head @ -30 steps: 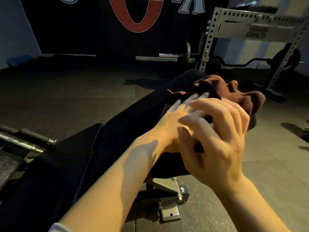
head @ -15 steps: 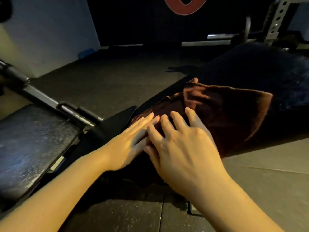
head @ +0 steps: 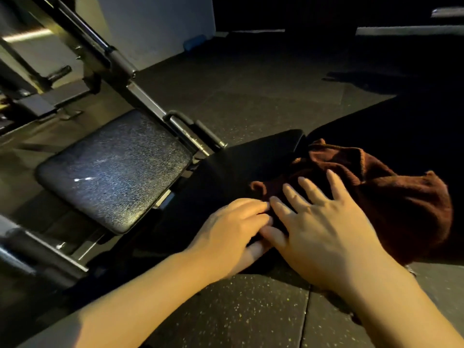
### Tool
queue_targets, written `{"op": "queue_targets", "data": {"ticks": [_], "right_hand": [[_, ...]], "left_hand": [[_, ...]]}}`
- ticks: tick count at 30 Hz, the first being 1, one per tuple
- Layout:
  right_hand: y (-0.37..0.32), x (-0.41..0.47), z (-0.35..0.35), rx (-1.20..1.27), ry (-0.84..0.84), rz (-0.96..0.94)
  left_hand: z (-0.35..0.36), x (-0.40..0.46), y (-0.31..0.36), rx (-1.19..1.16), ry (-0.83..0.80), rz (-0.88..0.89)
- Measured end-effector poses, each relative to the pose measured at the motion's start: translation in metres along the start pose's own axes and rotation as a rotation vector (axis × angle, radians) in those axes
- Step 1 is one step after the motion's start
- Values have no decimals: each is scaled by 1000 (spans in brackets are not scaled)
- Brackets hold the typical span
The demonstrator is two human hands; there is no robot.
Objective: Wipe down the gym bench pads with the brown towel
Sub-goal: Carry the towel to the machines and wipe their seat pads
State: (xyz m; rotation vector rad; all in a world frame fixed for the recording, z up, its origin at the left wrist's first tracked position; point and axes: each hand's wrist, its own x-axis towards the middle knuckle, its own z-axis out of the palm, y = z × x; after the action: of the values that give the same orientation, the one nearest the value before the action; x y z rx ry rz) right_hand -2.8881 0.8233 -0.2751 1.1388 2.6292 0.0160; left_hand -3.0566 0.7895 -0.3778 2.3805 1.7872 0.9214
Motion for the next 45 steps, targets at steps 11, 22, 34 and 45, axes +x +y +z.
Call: {"op": "queue_targets", "data": {"ticks": [11, 22, 34, 45], "right_hand": [[-119, 98, 47, 104, -110, -26], [-224, 206, 88, -61, -235, -28], [-280, 257, 119, -103, -100, 319], [-304, 261, 122, 473, 370, 268]], "left_hand": [[-108, -49, -144, 49, -569, -74], [-151, -188, -271, 380, -308, -205], [-143, -240, -290, 179, -7, -393], [-139, -240, -293, 126, -49, -394]]}}
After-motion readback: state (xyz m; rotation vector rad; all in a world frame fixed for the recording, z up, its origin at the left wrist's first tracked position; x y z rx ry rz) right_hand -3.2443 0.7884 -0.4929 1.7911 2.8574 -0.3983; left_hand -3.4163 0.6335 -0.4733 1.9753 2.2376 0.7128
